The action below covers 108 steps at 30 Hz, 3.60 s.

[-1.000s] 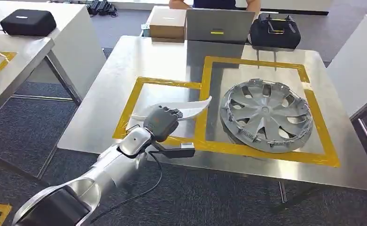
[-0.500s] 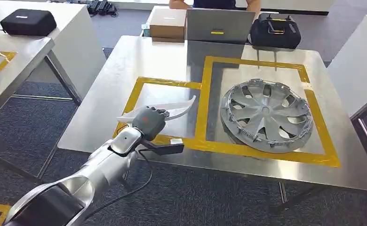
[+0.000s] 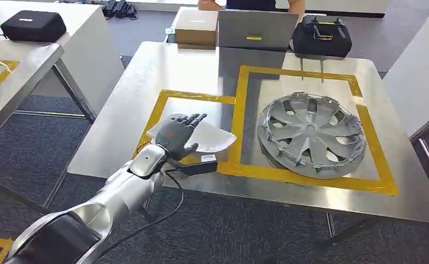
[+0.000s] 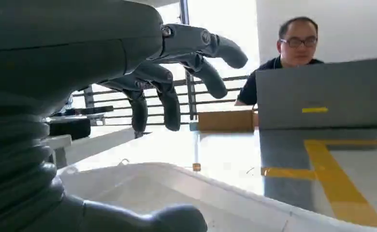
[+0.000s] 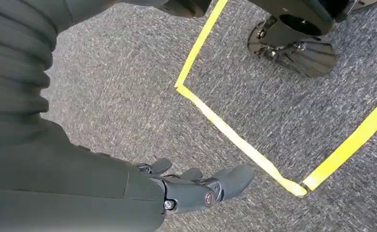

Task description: Take the parts from the cabinet and place them on the table.

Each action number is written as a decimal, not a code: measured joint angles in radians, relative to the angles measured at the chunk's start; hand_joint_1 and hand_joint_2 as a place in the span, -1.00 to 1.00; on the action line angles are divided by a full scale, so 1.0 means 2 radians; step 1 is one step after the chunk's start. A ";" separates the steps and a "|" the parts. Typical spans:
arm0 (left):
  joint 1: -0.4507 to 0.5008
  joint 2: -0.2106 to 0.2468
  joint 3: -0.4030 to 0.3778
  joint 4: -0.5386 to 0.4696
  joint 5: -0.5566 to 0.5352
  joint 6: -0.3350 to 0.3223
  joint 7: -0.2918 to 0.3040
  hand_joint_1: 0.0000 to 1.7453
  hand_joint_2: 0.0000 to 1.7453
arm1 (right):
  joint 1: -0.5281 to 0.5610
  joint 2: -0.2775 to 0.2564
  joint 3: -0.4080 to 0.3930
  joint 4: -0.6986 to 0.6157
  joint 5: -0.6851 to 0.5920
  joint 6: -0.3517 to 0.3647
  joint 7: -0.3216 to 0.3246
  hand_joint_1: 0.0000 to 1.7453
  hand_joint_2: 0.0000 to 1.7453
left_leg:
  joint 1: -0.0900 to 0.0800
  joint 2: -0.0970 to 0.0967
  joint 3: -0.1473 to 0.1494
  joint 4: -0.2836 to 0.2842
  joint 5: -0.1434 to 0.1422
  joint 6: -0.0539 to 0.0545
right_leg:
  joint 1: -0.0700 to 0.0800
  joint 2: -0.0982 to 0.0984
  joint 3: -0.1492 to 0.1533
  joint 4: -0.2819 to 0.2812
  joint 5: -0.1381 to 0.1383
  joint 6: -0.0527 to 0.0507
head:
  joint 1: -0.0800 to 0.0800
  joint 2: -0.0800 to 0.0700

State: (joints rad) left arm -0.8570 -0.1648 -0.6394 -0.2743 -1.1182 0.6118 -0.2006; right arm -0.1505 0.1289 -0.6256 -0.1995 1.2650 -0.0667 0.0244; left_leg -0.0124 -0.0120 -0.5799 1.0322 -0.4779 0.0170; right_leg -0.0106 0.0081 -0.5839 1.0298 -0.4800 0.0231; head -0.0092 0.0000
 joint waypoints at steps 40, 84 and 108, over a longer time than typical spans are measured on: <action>0.147 0.037 0.242 -0.256 0.559 -0.493 -0.251 -1.00 -1.00 | 0.035 -0.003 -0.049 0.000 -0.055 -0.044 -0.072 -1.00 1.00 | 0.004 0.002 0.005 -0.011 0.006 0.014 | -0.002 -0.002 -0.003 0.009 -0.009 0.010 | 0.001 0.000; 0.234 0.057 0.187 -0.386 0.564 -0.491 -0.244 -1.00 -1.00 | 0.035 -0.006 -0.061 0.000 -0.056 -0.041 -0.050 -1.00 -1.00 | 0.005 0.006 -0.044 -0.009 0.060 -0.011 | 0.002 -0.001 0.037 -0.009 -0.024 -0.009 | 0.005 0.000; 0.265 0.058 0.180 -0.350 0.438 -0.364 -0.228 -1.00 -1.00 | 0.039 -0.006 -0.065 0.000 -0.051 -0.043 -0.053 -1.00 -1.00 | 0.003 0.006 -0.030 -0.008 0.034 0.012 | 0.000 -0.003 -0.032 0.113 -0.023 0.011 | 0.007 0.000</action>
State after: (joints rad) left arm -0.3276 -0.0492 -0.2785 -0.9745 -0.2420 -0.1171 -0.6568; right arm -0.0733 0.1175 -0.7561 -0.1995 1.1639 -0.1526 -0.0820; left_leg -0.0058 0.0009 -0.6398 1.0160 -0.4107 0.0419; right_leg -0.0109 0.0013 -0.6479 1.2558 -0.5252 0.0456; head 0.0049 0.0000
